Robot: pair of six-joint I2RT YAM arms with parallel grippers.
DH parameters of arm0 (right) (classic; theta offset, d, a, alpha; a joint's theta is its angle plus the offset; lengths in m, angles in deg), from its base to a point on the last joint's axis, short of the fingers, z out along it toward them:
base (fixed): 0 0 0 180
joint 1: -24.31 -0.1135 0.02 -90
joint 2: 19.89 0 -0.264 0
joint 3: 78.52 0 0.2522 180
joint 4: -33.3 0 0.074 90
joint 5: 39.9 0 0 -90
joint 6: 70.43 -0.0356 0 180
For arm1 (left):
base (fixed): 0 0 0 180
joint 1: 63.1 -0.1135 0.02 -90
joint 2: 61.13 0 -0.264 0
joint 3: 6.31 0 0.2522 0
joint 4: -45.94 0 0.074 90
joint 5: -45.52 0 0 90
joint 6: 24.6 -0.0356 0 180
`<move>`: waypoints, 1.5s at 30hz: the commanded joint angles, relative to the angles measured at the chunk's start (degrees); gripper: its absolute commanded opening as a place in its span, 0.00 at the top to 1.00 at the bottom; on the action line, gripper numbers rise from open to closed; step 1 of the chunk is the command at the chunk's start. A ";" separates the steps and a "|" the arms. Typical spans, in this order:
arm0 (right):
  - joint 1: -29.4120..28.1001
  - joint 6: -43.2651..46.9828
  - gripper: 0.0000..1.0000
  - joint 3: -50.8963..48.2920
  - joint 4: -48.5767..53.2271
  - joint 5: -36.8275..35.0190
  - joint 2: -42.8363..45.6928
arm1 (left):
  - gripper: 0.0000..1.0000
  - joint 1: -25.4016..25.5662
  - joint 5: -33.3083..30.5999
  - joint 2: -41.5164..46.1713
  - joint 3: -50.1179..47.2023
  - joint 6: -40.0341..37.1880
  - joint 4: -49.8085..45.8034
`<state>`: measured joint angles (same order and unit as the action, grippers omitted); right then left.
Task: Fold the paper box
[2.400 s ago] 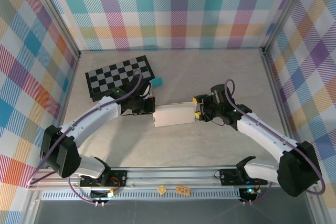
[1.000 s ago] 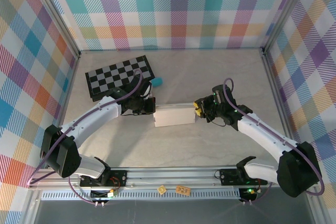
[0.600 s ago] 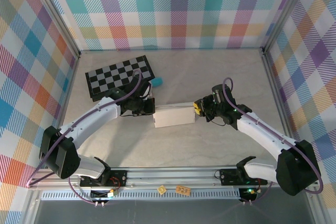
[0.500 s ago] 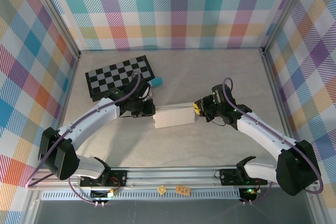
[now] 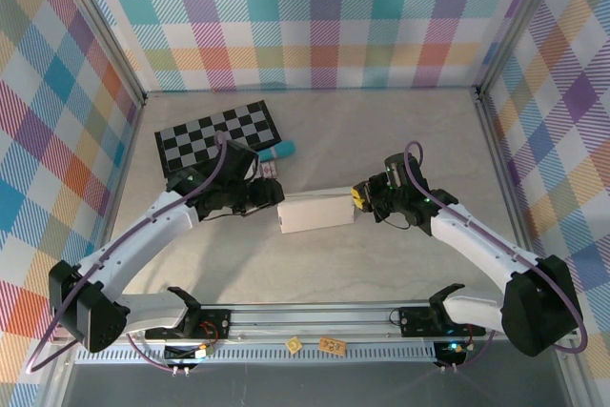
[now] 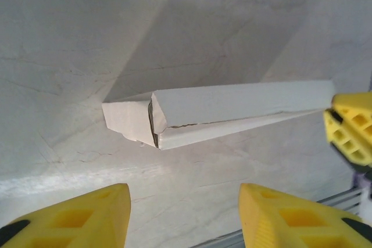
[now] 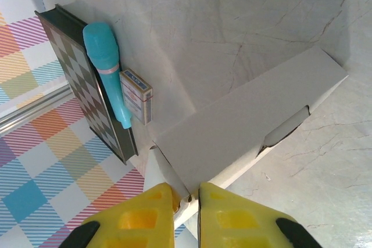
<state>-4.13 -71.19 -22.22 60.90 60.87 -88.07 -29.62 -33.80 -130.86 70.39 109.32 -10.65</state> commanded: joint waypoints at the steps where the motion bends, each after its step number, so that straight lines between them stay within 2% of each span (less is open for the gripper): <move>1: -0.20 0.32 0.85 -2.31 12.29 -1.80 -1.58 | 0.46 -1.12 0.73 0.49 -1.24 13.26 3.04; 7: -0.21 0.23 0.85 -2.51 11.78 -1.80 -1.39 | 0.54 -1.05 3.45 -0.41 -6.53 29.72 14.09; 15: -0.29 -0.02 0.86 -2.52 11.15 -1.67 -1.69 | 0.50 -0.25 1.46 2.41 -13.38 41.77 19.81; 20: -0.29 -0.03 0.86 -2.67 10.94 -1.55 -1.73 | 0.48 0.43 -1.58 3.52 -19.20 52.25 31.02; 26: -0.34 -0.12 0.87 -2.73 10.97 -1.71 -1.60 | 0.49 2.44 -2.07 2.25 -18.52 56.28 32.67; 30: -0.29 -0.21 0.87 -2.70 10.93 -1.71 -1.51 | 0.55 3.57 -2.94 2.08 -20.50 59.16 35.57; 36: -0.34 -0.21 0.87 -2.61 10.86 -1.62 -1.60 | 0.58 3.70 -2.26 1.11 -20.93 59.22 36.81; 42: -0.35 -0.12 0.87 -2.61 11.07 -1.62 -1.67 | 0.67 3.84 -1.54 1.02 -22.90 59.17 37.67; 45: -0.30 -0.12 0.88 -2.64 10.98 -1.54 -1.85 | 0.68 4.10 -1.36 0.93 -23.56 59.09 37.93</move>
<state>-3.85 -71.21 -22.22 61.65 59.31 -87.57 -27.18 -38.17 -129.31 48.29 167.65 24.99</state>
